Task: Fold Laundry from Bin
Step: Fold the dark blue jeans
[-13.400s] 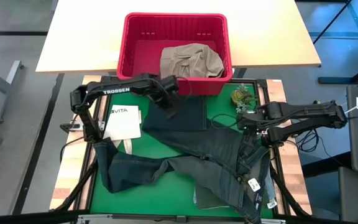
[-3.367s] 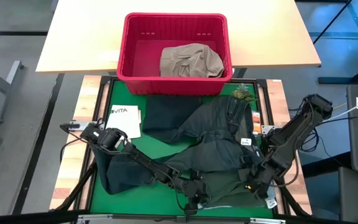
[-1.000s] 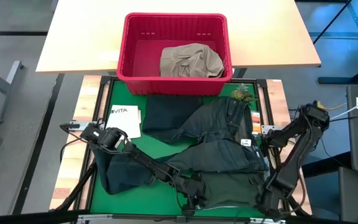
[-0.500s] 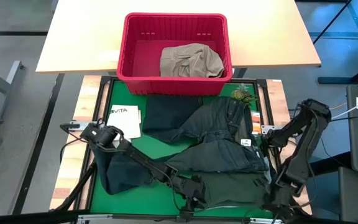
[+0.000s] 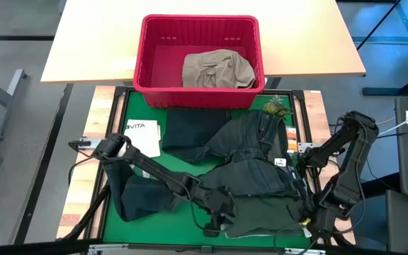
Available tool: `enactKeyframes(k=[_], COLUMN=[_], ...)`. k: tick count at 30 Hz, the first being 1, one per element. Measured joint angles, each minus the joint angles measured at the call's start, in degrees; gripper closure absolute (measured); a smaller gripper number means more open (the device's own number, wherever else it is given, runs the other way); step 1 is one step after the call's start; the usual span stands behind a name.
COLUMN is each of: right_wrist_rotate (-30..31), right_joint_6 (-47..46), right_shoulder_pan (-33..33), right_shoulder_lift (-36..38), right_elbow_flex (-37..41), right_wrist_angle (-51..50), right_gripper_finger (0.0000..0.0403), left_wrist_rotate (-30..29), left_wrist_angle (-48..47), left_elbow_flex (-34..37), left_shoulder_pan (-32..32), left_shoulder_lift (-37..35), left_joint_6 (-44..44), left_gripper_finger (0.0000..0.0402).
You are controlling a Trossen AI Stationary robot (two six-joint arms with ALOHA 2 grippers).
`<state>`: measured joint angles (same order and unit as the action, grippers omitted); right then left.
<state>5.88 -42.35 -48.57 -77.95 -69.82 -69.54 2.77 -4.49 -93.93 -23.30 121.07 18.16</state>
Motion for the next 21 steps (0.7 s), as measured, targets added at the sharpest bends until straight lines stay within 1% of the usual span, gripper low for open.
enactKeyframes(k=[2,4,10,13,17,21], right_wrist_rotate=[-0.6,-1.5,-4.9,-5.6,-3.5,-2.9], right_joint_6=[-1.5,-2.8,-3.9,-3.9,-3.9,-4.7], right_shoulder_pan=[1.1,2.0,5.6,6.4,6.2,6.2], right_shoulder_lift=[0.0,0.0,0.0,0.0,-0.1,-0.3], right_elbow_flex=[0.0,0.0,0.0,0.0,1.2,3.8], right_wrist_angle=[-0.7,-1.7,-4.2,-6.3,-8.1,-8.6], right_gripper_finger=[0.0372,0.0349,0.0251,0.0211,0.0184,0.0181], left_wrist_rotate=[-0.5,-0.5,-1.3,-2.1,-2.1,-2.3], left_wrist_angle=[-1.3,-2.3,-10.9,-13.0,-14.0,-16.1], left_elbow_flex=[0.0,0.0,0.0,0.0,0.0,0.0], left_shoulder_pan=[0.7,1.6,4.1,5.0,5.5,6.0], left_shoulder_lift=[-0.9,-1.7,-4.7,-5.0,-5.0,-5.0], left_joint_6=[-1.6,-2.3,-3.7,-5.2,-5.4,-6.9], left_gripper_finger=[0.0285,0.0285,0.0285,0.0285,0.0285,0.0285])
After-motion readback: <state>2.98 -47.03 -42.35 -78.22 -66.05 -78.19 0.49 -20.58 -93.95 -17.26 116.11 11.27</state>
